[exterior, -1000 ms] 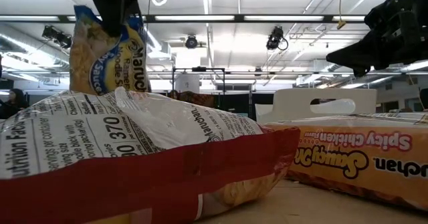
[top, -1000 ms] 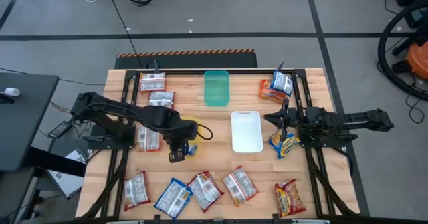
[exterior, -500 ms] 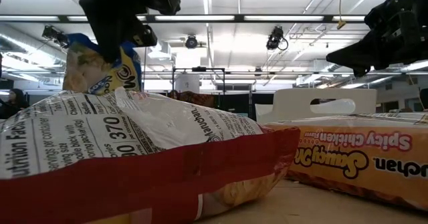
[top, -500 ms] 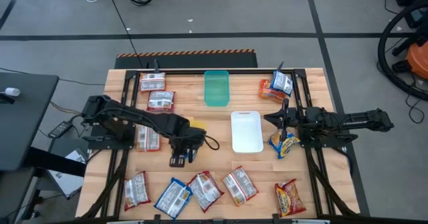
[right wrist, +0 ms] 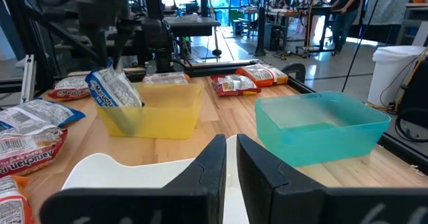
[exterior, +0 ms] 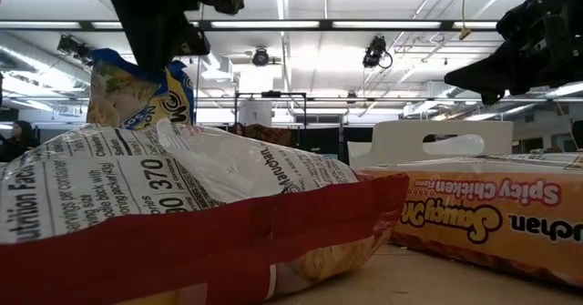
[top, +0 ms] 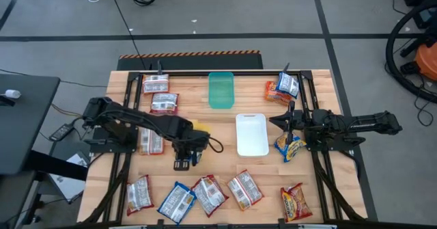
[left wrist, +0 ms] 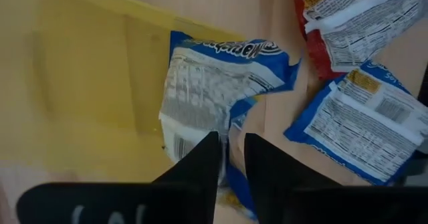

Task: Sort Maruchan noodles
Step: Put the top left blue noodle pack into the yellow bin, then put the bottom left blue noodle pack into the yellow bin

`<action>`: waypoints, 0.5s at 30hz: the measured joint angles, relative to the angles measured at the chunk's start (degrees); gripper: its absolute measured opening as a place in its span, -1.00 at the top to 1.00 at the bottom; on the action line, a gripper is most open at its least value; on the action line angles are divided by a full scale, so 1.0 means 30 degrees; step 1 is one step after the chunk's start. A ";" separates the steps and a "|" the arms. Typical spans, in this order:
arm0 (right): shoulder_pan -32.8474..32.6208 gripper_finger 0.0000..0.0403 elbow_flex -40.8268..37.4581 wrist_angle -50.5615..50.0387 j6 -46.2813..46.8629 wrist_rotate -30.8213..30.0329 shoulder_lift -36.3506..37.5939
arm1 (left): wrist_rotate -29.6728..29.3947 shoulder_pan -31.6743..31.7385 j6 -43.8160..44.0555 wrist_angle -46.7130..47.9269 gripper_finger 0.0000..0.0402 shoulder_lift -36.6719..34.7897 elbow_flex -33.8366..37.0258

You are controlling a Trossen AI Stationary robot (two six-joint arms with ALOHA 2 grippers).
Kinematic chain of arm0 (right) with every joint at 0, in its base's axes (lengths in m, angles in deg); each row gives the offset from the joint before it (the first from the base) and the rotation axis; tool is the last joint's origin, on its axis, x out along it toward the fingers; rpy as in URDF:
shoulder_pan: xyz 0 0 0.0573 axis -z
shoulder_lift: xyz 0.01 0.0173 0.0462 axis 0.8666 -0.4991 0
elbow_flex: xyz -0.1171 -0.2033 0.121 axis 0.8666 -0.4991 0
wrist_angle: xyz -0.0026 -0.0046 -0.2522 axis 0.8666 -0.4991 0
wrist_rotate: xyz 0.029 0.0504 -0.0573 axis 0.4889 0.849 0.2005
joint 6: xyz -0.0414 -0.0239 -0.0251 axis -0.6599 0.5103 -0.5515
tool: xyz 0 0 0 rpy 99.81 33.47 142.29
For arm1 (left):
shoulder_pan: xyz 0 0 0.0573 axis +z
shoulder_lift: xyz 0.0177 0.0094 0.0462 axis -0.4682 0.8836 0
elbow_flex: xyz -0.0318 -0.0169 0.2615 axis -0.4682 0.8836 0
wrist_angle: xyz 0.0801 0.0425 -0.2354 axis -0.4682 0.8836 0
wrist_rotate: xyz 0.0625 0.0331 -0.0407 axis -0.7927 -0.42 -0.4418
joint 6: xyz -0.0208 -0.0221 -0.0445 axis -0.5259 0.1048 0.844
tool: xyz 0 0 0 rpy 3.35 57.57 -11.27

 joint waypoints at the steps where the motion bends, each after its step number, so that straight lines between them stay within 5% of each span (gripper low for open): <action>1: -0.0004 0.79 0.0005 0.0007 0.0000 0.0000 0.0000 | 0.0021 -0.0003 0.0128 0.0363 0.61 -0.0044 -0.0426; 8: 0.0002 0.79 0.0005 0.0024 0.0006 0.0000 -0.0002 | 0.0656 -0.1240 0.2907 0.1437 0.61 -0.0105 -0.4549; 15: -0.0001 0.79 0.0002 0.0015 0.0003 0.0000 -0.0006 | -0.0981 -0.7276 0.6781 -0.1364 0.70 -0.0105 -0.5534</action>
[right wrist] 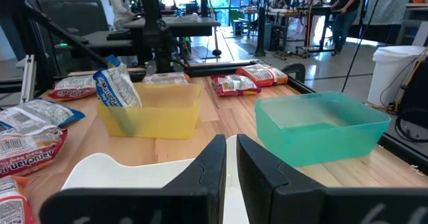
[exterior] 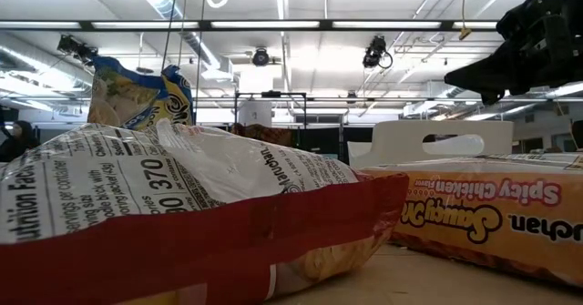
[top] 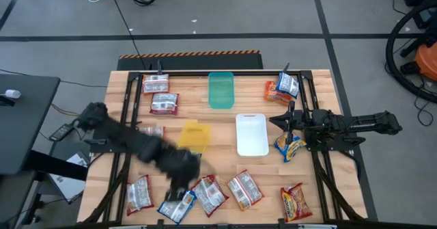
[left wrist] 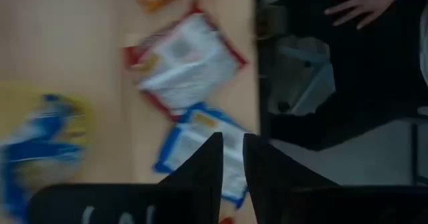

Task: Sort Maruchan noodles
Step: Put the bottom left blue noodle pack into the yellow bin

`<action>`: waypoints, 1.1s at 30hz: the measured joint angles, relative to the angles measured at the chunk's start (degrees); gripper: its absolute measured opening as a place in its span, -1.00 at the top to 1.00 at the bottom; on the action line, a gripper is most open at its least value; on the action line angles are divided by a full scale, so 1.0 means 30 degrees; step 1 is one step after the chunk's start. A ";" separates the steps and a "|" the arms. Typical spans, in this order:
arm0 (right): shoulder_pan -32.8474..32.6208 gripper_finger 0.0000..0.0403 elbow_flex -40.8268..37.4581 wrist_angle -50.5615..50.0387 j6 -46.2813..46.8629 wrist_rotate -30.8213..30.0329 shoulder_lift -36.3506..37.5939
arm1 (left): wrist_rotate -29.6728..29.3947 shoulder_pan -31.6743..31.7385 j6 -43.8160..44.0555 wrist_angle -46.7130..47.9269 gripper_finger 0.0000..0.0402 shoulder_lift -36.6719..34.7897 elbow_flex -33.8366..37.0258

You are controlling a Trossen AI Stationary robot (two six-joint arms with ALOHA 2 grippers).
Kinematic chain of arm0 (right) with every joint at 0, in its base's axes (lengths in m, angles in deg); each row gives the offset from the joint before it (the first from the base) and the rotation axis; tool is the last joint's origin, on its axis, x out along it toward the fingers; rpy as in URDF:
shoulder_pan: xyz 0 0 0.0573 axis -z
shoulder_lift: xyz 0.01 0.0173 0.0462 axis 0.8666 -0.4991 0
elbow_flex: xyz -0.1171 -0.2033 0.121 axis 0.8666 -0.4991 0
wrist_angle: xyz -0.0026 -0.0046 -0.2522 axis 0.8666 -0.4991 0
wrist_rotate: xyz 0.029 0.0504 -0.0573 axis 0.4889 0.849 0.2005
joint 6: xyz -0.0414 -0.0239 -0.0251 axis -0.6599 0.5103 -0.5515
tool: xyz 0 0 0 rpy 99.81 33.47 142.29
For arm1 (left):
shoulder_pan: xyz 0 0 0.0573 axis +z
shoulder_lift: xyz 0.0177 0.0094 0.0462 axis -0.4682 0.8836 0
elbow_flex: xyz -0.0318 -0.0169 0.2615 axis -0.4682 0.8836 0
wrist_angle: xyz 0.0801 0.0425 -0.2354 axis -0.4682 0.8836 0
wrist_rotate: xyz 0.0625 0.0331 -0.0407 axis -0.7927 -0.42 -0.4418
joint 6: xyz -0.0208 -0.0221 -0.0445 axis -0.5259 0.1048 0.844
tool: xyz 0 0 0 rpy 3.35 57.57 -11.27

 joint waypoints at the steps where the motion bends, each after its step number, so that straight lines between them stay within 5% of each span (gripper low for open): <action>1: 0.0003 0.79 0.0002 0.0000 -0.0002 0.0000 0.0000 | -0.0709 -0.1038 0.0552 -0.0500 0.71 0.0084 0.0110; 11: -0.0001 0.79 0.0003 0.0014 -0.0003 0.0000 -0.0001 | -0.8982 -0.8788 0.7823 -0.2044 0.53 0.1788 0.2361; 17: 0.0003 0.79 0.0000 0.0000 -0.0003 0.0000 0.0003 | -0.9337 -1.0622 0.7629 -0.4284 0.23 0.3639 0.3303; 21: -0.0001 0.79 -0.0004 0.0000 -0.0003 0.0000 0.0006 | -0.9671 -1.1012 0.4673 -0.6888 0.16 0.5612 0.2767; 33: -0.0003 0.79 0.0004 -0.0004 -0.0003 0.0000 0.0004 | -1.1746 -1.0992 0.5307 -0.2664 0.16 0.8080 0.1708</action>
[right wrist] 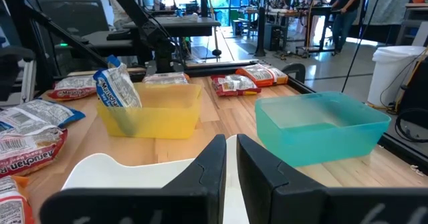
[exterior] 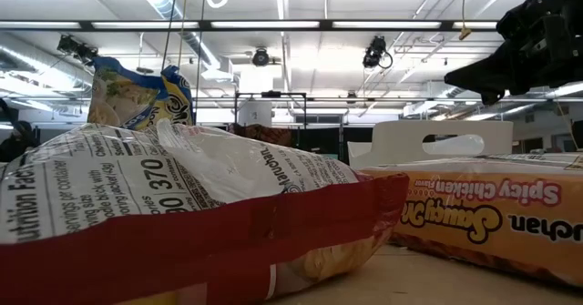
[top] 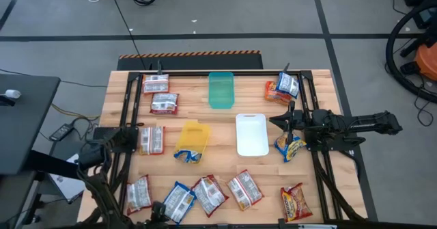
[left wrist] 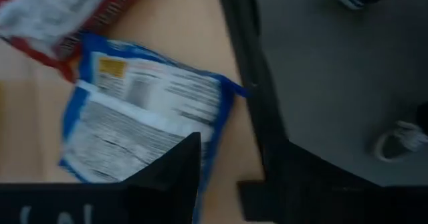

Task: Sort Maruchan noodles
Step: Put the bottom left blue noodle pack into the yellow bin

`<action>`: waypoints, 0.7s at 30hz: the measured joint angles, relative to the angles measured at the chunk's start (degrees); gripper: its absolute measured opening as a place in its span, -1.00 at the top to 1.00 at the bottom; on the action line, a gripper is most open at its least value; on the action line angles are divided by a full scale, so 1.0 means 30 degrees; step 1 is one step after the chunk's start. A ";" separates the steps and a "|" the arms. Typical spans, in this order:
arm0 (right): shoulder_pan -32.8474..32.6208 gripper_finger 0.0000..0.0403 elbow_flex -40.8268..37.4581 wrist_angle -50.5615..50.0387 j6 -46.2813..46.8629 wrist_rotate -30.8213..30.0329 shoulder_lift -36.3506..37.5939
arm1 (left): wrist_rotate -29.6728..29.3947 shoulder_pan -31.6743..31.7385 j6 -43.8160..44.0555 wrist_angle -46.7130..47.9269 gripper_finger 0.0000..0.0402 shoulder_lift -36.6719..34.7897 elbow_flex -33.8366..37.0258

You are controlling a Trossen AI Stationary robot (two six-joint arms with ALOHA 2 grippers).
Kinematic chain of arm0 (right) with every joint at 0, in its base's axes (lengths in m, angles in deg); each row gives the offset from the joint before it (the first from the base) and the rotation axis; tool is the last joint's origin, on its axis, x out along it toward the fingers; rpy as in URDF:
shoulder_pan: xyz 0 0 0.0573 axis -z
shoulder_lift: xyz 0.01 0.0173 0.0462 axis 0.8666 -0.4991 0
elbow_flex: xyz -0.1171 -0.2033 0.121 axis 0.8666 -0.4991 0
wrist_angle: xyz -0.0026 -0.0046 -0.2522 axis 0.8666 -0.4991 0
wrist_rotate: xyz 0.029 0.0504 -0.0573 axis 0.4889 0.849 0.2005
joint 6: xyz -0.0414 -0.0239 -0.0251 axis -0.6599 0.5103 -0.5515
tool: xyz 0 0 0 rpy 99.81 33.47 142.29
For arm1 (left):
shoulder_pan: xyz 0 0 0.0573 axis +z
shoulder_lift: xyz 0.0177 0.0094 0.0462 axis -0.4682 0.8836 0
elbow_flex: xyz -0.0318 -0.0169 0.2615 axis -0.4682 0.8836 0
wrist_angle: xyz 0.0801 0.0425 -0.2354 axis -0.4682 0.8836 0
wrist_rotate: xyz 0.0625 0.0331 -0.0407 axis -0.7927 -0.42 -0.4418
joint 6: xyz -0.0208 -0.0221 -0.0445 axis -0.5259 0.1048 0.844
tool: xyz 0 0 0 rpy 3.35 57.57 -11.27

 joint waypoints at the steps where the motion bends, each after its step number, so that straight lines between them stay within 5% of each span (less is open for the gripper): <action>1: -0.0001 0.79 -0.0003 0.0004 0.0002 0.0000 -0.0005 | -0.0191 -0.0007 -0.0215 0.0421 0.17 -0.0002 0.0000; 21: 0.0006 0.79 -0.0004 0.0004 0.0000 0.0000 -0.0002 | -0.2193 -0.0005 -0.3171 0.0841 0.37 0.1712 0.0175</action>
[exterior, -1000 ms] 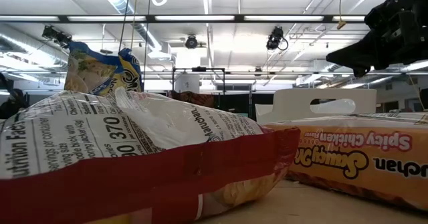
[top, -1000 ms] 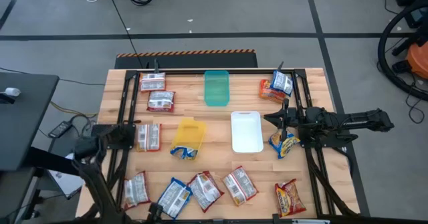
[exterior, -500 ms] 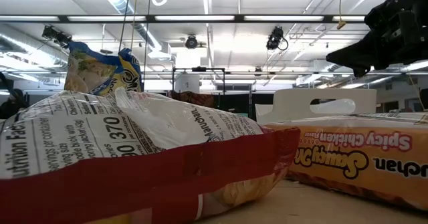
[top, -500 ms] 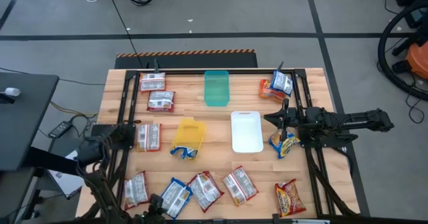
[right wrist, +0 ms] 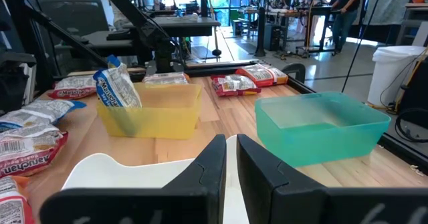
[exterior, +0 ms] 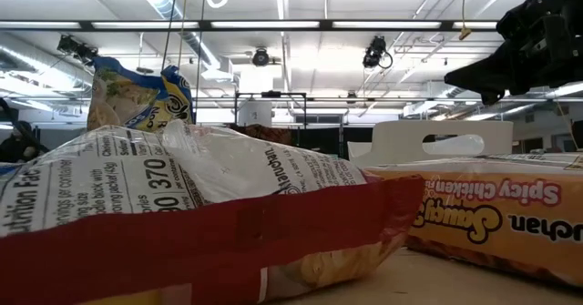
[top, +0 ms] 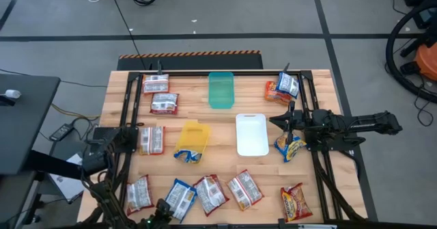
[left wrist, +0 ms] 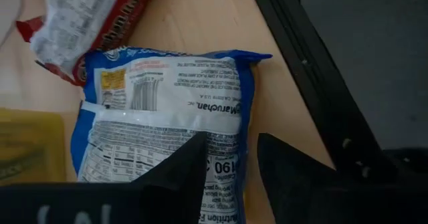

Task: Sort Maruchan noodles
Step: Put the bottom left blue noodle pack into the yellow bin

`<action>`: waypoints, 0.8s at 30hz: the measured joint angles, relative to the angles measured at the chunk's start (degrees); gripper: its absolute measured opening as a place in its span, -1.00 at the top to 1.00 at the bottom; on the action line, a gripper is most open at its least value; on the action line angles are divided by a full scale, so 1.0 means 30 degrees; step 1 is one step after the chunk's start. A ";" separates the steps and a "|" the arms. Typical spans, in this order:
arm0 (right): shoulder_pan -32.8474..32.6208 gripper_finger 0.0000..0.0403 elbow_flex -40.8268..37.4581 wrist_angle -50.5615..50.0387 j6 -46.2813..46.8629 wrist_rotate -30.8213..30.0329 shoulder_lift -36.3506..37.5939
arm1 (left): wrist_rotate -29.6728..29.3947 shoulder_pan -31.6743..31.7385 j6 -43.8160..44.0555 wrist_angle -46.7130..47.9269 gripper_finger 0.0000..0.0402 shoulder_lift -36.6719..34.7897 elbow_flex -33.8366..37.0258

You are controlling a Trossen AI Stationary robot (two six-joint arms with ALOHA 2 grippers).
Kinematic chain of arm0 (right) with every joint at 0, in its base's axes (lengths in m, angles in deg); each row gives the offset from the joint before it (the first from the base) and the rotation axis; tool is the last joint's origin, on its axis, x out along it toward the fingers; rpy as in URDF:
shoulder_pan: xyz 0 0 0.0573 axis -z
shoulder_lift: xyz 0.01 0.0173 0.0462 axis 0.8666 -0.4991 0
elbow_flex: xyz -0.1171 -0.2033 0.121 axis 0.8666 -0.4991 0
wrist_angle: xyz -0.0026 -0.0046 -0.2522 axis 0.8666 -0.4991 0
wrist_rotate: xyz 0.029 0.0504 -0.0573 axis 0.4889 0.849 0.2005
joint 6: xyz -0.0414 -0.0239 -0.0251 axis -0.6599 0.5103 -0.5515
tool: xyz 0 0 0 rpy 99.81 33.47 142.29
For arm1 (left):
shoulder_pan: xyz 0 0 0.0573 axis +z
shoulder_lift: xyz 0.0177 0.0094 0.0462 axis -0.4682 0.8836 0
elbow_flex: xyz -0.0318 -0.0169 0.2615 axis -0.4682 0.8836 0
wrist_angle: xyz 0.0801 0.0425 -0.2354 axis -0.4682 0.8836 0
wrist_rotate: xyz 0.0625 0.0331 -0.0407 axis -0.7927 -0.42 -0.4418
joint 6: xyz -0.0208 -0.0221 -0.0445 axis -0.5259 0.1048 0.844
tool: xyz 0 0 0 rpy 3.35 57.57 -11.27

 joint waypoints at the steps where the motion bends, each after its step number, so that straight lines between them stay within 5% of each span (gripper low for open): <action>1: 0.0000 0.79 0.0004 0.0000 0.0000 0.0000 0.0004 | -0.0161 0.0001 0.0201 -0.0007 0.42 0.0008 0.0007; 9: 0.0000 0.79 0.0004 0.0000 0.0000 0.0000 -0.0001 | -0.0181 0.0533 0.0256 0.2273 0.71 -0.0082 -0.1888; 14: -0.0004 0.79 0.0004 0.0003 0.0002 0.0000 0.0002 | 0.1217 0.1874 0.0590 0.4182 0.59 -0.0967 -0.2813; 24: -0.0003 0.79 0.0002 -0.0004 0.0004 0.0000 0.0002 | 0.6230 0.7047 -0.2755 0.2898 0.17 -0.2894 -0.1217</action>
